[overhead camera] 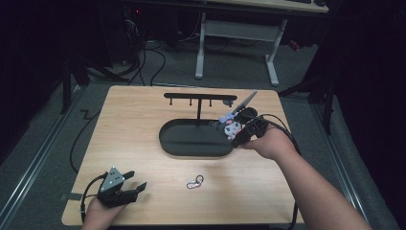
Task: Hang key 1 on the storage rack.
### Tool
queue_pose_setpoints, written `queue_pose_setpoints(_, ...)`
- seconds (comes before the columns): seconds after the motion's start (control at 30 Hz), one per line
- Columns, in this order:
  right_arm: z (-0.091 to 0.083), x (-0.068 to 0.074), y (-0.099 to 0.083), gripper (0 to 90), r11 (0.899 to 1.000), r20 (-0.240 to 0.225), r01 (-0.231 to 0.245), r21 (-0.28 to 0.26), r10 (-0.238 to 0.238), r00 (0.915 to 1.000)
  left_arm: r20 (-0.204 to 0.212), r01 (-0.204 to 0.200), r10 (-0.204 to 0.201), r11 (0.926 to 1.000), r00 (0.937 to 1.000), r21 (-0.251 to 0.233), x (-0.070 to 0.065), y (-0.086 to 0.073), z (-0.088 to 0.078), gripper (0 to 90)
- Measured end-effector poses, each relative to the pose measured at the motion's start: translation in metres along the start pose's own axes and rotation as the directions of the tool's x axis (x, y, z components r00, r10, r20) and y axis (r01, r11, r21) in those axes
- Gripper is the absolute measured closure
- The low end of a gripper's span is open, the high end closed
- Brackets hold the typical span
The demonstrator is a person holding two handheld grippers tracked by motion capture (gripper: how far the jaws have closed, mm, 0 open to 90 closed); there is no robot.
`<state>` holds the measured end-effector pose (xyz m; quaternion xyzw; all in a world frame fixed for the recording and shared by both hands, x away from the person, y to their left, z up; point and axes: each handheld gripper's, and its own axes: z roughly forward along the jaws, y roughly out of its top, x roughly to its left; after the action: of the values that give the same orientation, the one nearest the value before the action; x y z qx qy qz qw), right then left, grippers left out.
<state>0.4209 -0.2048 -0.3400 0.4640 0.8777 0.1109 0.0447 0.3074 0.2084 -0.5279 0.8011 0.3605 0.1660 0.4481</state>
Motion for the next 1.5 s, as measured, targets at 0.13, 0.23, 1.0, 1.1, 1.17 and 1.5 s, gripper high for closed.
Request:
queue_pose_setpoints(0.13,-0.003,0.001,0.008,49.7,1.0,0.003,-0.001,-0.009,0.001,1.0,0.0,0.001,-0.001,1.0,1.0,-0.002,0.0,0.0,0.0,34.3)
queue_pose_setpoints(0.23,-0.004,0.001,0.013,49.7,1.0,0.0,0.008,-0.013,-0.008,1.0,0.0,0.004,-0.004,1.0,1.0,-0.003,0.0,0.0,0.0,34.3)
queue_pose_setpoints(1.0,0.014,-0.023,0.009,49.7,0.998,0.008,-0.068,-0.021,0.068,0.9977,0.006,0.001,-0.001,1.0,1.0,0.007,0.0,-0.001,0.001,34.5)
queue_pose_setpoints(1.1,0.017,-0.021,0.008,49.7,0.996,0.006,-0.085,-0.015,0.085,0.9963,0.006,-0.001,0.001,1.0,1.0,0.007,-0.001,-0.001,0.001,34.5)
queue_pose_setpoints(1.17,0.019,-0.022,0.007,49.6,0.997,0.004,-0.072,-0.014,0.072,0.9974,0.006,-0.003,0.003,1.0,1.0,0.008,-0.001,-0.001,0.001,34.5)
queue_pose_setpoints(1.5,0.03,-0.023,0.005,49.5,0.996,-0.001,-0.085,-0.013,0.085,0.9964,0.012,-0.006,0.006,0.9999,0.9999,0.015,-0.001,-0.001,0.002,34.5)
